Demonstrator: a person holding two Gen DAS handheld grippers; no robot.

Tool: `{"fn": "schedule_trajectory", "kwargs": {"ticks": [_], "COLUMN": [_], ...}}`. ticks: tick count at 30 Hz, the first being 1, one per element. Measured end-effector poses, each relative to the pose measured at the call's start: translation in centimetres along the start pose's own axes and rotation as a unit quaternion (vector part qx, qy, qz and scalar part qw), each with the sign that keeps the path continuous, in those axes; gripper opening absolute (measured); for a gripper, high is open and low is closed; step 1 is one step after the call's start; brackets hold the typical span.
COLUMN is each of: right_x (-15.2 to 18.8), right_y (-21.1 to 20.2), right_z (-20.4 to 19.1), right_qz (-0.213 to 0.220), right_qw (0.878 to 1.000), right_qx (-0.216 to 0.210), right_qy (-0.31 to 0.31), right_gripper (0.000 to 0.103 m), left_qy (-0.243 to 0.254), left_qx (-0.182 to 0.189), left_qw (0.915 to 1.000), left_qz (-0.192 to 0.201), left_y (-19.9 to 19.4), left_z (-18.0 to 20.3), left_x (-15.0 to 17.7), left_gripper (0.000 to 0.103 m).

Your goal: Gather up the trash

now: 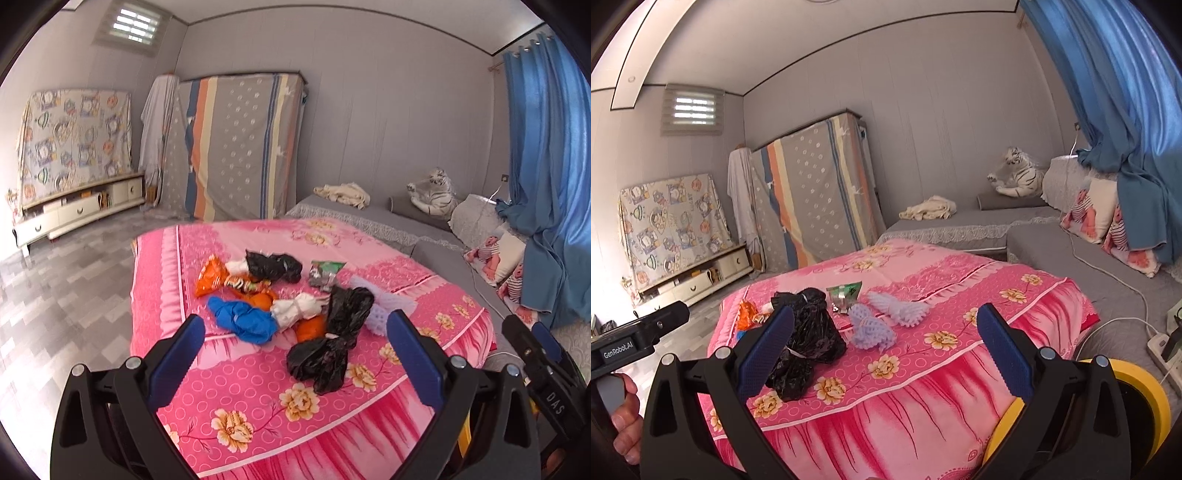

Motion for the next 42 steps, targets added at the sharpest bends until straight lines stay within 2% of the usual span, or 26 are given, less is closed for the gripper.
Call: {"fn": "schedule_trajectory", "kwargs": {"ticks": [2, 5, 8, 12, 18, 22, 28, 33, 37, 42], "right_x": [-0.1, -0.1, 0.8, 2.0, 3.5, 4.2, 4.8, 4.8, 5.4, 5.9], "right_y": [0.8, 2.1, 4.5, 6.6, 9.7, 11.7, 14.7, 16.4, 17.3, 17.5], "right_z": [-0.2, -0.6, -1.3, -2.3, -4.2, -5.8, -6.8, -7.6, -8.2, -9.3], "right_qz": [-0.009, -0.024, -0.075, -0.114, -0.165, -0.196, -0.234, -0.237, -0.253, -0.26], "right_qw": [1.0, 0.999, 0.995, 0.988, 0.976, 0.966, 0.955, 0.956, 0.95, 0.946], "right_qx": [-0.004, -0.021, -0.068, -0.103, -0.14, -0.166, -0.174, -0.168, -0.179, -0.19], "right_qy": [-0.007, -0.016, -0.007, -0.002, 0.005, 0.015, 0.045, 0.041, 0.048, 0.035], "right_gripper": [0.095, 0.095, 0.095, 0.095, 0.095, 0.095, 0.095, 0.095, 0.095, 0.095], "left_qy": [-0.004, -0.006, -0.01, -0.009, -0.039, -0.013, 0.016, 0.022, -0.003, 0.025], "left_qx": [0.003, 0.031, 0.047, 0.031, 0.02, 0.012, 0.026, 0.03, 0.044, 0.047], "left_qw": [0.9999, 0.9983, 0.9962, 0.9962, 0.9908, 0.9894, 0.9893, 0.9869, 0.9838, 0.9837], "left_qz": [-0.016, -0.049, -0.073, -0.08, -0.128, -0.144, -0.143, -0.157, -0.174, -0.172], "left_y": [1.0, 2.6, 4.2, 5.9, 9.8, 11.9, 14.1, 16.3, 17.8, 18.7], "left_z": [-0.6, -1.2, -2.5, -4.3, -7.9, -8.6, -8.6, -9.0, -9.6, -9.3], "left_x": [0.4, 1.1, 1.8, 2.1, 2.9, 3.1, 2.3, 2.1, 2.4, 2.7], "left_gripper": [0.095, 0.095, 0.095, 0.095, 0.095, 0.095, 0.095, 0.095, 0.095, 0.095]}}
Point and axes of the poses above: each gripper's, at about its wrist camera, not at the fingertips, and y roughly the way its jaws point, z to its right, x to its underside, the point moved 9 cm from there along y, roughly the way its jaws point, and after that the axes turned 1 degree about -z, right-handed, at the moved point
